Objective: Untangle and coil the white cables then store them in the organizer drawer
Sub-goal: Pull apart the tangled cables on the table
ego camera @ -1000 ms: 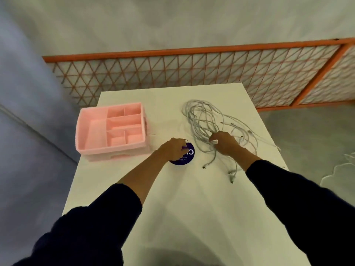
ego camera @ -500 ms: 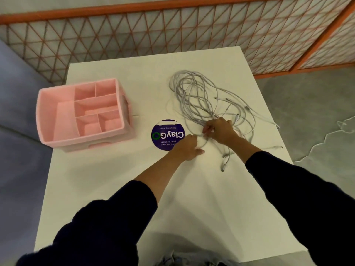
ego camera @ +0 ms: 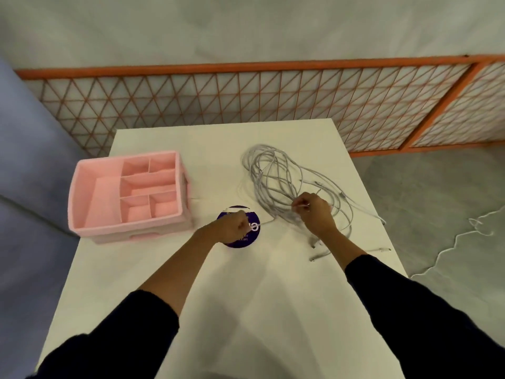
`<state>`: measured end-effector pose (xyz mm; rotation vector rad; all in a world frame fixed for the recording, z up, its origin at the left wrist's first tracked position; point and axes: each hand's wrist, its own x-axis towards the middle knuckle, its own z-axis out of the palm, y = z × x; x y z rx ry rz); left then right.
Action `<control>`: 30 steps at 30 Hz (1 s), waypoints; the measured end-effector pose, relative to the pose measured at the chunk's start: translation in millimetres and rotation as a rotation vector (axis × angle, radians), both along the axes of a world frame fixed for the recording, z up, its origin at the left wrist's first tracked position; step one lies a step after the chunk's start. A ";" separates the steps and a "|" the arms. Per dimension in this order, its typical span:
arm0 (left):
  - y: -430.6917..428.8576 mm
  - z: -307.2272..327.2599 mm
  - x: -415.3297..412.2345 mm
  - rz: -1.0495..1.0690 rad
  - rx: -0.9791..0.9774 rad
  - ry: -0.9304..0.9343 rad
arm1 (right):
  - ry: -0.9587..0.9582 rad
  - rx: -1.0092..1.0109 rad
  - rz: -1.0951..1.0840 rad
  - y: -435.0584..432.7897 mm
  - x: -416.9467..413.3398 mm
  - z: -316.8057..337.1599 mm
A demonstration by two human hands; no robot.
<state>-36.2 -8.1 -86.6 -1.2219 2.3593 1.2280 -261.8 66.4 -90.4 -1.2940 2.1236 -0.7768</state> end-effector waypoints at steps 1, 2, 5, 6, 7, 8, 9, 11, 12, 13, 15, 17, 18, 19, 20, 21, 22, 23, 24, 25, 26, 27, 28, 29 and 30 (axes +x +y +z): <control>-5.9 9.9 7.1 0.076 -0.004 0.046 | 0.019 0.010 -0.026 1.2 2.2 1.1; -11.7 22.0 12.5 0.164 -0.006 0.099 | 0.048 0.038 -0.052 2.6 4.5 2.7; -24.0 66.4 19.8 0.348 -0.050 0.302 | 0.143 0.132 -0.099 9.1 14.0 6.3; -27.0 82.3 19.0 0.377 -0.083 0.365 | 0.162 0.155 -0.098 10.5 18.0 9.5; -29.2 98.9 18.4 0.398 -0.131 0.432 | 0.178 0.168 -0.090 11.5 22.8 14.4; -29.4 116.0 17.3 0.414 -0.184 0.499 | 0.195 0.179 -0.078 12.0 28.0 19.7; -30.3 130.6 15.4 0.433 -0.226 0.569 | 0.214 0.202 -0.064 11.8 32.2 22.8; -29.1 158.1 13.6 0.484 -0.275 0.718 | 0.252 0.256 -0.034 11.0 39.1 27.8; -27.1 170.5 13.6 0.508 -0.290 0.792 | 0.272 0.291 -0.014 10.1 40.7 29.0; -25.0 181.4 13.5 0.526 -0.302 0.865 | 0.294 0.334 0.008 9.5 41.9 30.5; -21.3 197.8 14.3 0.542 -0.309 0.997 | 0.330 0.373 0.026 7.0 44.4 33.3; -15.9 207.7 15.5 0.550 -0.290 1.090 | 0.301 0.207 -0.032 5.7 53.3 42.0; -12.4 211.1 16.3 0.556 -0.268 1.121 | 0.276 0.065 -0.090 5.1 60.0 50.6; -9.1 213.1 17.0 0.565 -0.236 1.144 | 0.251 -0.063 -0.147 2.5 65.2 59.2; -4.9 215.1 18.0 0.575 -0.205 1.163 | 0.219 -0.152 -0.174 -2.3 67.8 66.2; -1.2 216.3 18.8 0.583 -0.180 1.174 | 0.173 -0.187 -0.136 -7.9 69.3 72.6; 2.4 217.4 19.6 0.585 -0.160 1.180 | 0.123 -0.177 -0.017 -13.6 70.2 77.0; 6.0 218.7 19.8 0.581 -0.140 1.183 | 0.084 -0.135 0.153 -18.7 72.6 80.3; 9.2 220.7 19.8 0.579 -0.118 1.191 | 0.050 -0.088 0.315 -22.4 76.9 81.5; 12.1 223.4 19.8 0.585 -0.097 1.207 | 0.013 -0.067 0.417 -24.2 83.0 80.4; 14.1 226.5 19.0 0.605 -0.074 1.227 | -0.036 -0.084 0.430 -24.7 90.0 78.8; 16.2 230.7 19.3 0.640 -0.043 1.251 | -0.074 -0.135 0.382 -24.4 97.4 77.5; 17.9 235.0 21.0 0.684 -0.009 1.278 | -0.092 -0.203 0.313 -24.5 104.3 76.6; 18.9 239.3 23.5 0.730 0.028 1.304 | -0.092 -0.256 0.256 -25.3 110.0 76.9; 18.3 243.2 27.1 0.773 0.068 1.330 | -0.085 -0.271 0.226 -27.1 113.7 78.4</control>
